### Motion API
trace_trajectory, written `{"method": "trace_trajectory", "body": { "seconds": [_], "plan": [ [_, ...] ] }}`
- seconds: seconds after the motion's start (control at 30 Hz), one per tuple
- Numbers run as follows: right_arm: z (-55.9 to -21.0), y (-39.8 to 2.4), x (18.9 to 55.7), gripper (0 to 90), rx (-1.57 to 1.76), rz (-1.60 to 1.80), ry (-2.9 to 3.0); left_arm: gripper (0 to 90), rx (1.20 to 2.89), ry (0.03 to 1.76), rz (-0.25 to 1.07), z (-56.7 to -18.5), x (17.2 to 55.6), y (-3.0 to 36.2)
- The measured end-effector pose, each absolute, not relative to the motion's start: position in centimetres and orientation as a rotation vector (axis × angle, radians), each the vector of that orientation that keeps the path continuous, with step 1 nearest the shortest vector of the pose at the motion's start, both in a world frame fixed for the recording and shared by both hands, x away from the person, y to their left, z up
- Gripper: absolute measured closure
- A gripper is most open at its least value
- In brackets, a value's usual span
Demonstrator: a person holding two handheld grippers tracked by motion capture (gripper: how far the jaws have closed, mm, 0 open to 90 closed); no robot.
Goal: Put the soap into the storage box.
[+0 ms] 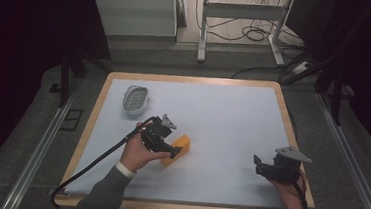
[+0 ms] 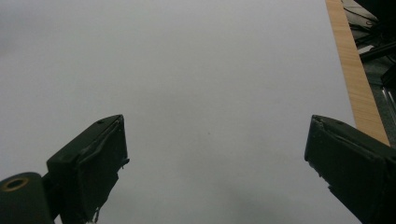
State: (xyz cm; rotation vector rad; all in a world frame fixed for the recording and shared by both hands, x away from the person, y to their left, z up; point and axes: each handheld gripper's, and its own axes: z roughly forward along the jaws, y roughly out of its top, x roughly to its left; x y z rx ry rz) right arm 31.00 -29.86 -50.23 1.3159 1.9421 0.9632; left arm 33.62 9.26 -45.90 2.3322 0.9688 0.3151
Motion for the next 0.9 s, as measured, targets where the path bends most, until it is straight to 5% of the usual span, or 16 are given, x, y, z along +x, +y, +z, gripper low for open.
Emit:
{"method": "trace_trajectory", "body": {
  "seconds": [0.5,0.9],
  "plan": [
    [-50.4,-30.0,31.1,6.0,1.326,0.950,1.940,20.5,2.381,1.005,0.271,-48.1,34.8,8.2],
    [-50.5,-30.0,31.1,6.0,1.327,0.945,1.945,32.7,2.361,1.026,0.236,-48.8,35.4,7.8]
  ]
}}
